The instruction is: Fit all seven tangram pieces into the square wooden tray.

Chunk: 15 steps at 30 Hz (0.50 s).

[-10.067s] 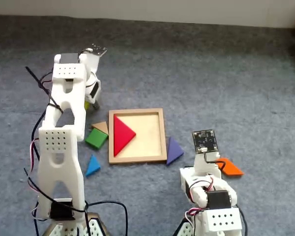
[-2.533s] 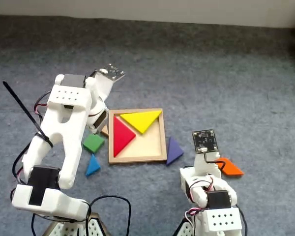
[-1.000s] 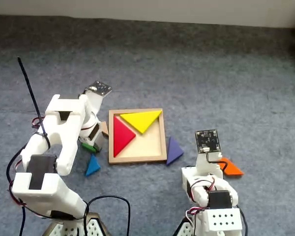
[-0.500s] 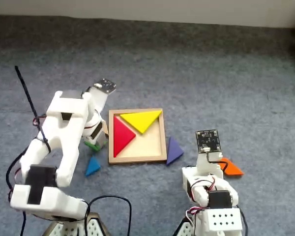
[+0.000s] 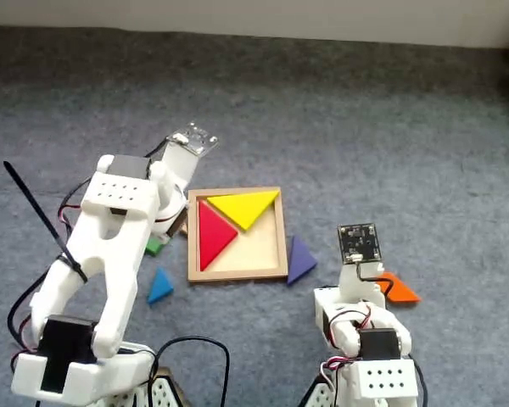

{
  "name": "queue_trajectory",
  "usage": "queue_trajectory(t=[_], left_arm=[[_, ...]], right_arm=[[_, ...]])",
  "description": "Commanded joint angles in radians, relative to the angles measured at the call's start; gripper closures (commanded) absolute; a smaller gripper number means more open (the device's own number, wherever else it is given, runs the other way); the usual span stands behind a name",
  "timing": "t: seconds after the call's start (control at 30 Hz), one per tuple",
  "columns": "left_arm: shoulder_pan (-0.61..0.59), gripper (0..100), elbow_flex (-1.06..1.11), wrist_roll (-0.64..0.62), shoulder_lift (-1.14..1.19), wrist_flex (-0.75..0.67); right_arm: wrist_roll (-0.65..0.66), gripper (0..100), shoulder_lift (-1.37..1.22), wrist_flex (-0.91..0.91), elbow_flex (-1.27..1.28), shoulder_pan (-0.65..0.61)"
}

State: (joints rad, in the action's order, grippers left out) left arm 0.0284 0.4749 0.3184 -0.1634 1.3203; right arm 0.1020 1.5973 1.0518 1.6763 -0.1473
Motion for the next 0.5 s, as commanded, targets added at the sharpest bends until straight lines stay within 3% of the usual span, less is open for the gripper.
queue_trajectory(t=[0.0,0.1,0.33,0.47], left_arm=[[-0.108,76,0.008,-0.012,-0.038,-0.003],[-0.163,73,0.061,-0.006,-0.036,-0.083],[-0.171,73,0.262,0.055,-0.035,-0.384],[-0.174,74,0.306,0.057,-0.022,-0.470]], right_arm=[[-0.002,99.2,0.005,-0.016,0.074,0.010],[-0.002,99.2,0.005,-0.016,0.074,0.010],[-0.002,99.2,0.005,-0.016,0.074,0.010],[-0.002,99.2,0.005,-0.016,0.074,0.010]])
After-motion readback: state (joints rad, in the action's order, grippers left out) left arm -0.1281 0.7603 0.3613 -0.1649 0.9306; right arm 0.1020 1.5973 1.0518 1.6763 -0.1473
